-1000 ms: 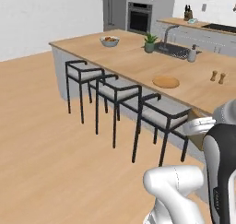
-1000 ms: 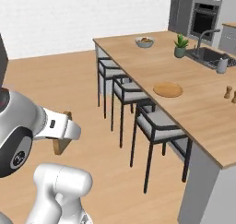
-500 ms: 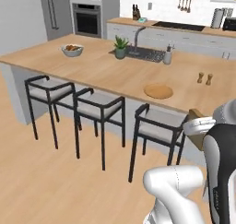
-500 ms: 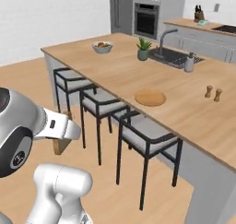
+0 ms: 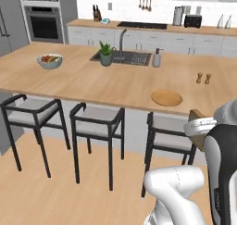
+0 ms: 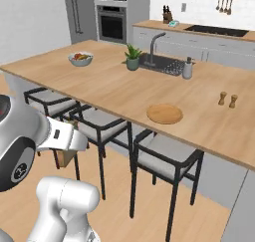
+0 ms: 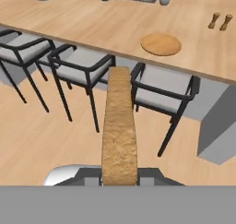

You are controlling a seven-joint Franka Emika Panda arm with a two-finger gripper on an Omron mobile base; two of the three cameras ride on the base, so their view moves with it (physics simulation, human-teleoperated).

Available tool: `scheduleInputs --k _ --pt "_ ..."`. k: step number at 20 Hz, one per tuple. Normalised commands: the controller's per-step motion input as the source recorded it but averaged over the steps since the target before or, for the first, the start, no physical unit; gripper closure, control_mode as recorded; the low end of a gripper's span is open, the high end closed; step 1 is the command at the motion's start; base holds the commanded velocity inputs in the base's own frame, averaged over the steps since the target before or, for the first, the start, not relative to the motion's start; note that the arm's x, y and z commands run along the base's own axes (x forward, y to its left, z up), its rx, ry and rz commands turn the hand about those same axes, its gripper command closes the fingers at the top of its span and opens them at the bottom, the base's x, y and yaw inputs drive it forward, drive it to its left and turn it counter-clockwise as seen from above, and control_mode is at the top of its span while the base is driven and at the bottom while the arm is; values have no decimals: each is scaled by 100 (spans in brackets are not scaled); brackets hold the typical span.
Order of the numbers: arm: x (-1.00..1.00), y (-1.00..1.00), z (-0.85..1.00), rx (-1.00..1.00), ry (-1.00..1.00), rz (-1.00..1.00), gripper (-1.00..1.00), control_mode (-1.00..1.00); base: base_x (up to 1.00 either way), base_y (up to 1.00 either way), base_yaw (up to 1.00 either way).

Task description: Start the toaster. Once the lever pops up, take the bread to the plate on the dining counter.

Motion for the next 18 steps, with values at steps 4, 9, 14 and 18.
scheduleInputs --k 4,9,14,18 --pt "0 0 0 0 0 0 100 100 35 82 -43" --pt "0 0 0 0 0 0 100 100 32 42 -35" --pt "0 0 0 0 0 0 100 100 27 -19 -19" --pt "0 0 0 0 0 0 100 100 44 -11 -18"
